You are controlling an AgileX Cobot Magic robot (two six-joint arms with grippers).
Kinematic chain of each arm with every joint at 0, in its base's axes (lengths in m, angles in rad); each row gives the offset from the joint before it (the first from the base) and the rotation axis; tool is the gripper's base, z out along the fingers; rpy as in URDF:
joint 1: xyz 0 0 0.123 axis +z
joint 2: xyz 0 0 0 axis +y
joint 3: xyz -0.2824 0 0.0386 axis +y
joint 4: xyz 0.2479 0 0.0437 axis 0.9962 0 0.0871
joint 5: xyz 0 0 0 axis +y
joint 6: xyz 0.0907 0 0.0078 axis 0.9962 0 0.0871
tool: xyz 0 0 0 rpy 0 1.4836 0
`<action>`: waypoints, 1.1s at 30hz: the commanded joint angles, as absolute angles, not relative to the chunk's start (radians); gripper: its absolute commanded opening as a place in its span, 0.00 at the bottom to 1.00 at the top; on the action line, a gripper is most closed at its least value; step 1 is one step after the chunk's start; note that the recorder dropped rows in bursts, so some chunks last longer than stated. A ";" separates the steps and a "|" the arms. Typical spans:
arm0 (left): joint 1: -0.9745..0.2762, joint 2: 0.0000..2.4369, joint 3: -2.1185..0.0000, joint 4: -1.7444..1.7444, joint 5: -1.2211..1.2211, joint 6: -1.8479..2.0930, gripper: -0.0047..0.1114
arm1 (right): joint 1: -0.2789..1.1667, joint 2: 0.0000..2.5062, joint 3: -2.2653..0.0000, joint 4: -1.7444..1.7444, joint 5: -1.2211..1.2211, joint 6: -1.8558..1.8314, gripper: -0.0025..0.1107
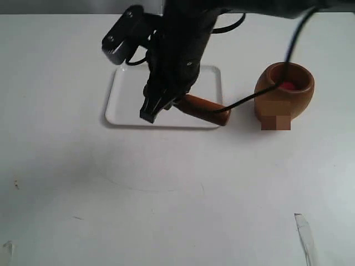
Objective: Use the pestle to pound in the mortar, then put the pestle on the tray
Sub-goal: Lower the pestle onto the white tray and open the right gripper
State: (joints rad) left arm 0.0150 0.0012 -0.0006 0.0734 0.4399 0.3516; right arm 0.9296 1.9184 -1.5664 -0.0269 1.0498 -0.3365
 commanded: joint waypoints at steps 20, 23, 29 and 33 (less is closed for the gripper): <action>0.007 0.000 0.000 0.066 0.437 0.343 0.04 | 0.876 2.221 -1.731 -0.313 0.840 -0.374 0.49; 0.007 0.000 0.000 0.066 0.437 0.343 0.04 | 0.876 2.198 -1.731 -0.406 0.840 -0.245 0.48; 0.007 0.000 0.000 0.066 0.437 0.343 0.04 | 0.876 2.084 -1.731 -0.390 0.750 -0.115 0.02; 0.007 0.000 0.000 0.066 0.437 0.343 0.04 | 0.876 2.030 -1.726 -0.340 0.713 -0.078 0.02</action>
State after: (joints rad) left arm 0.0150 0.0012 -0.0006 0.0734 0.4399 0.3516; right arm 0.8781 2.0701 -1.7274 -0.3700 0.7454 -0.1112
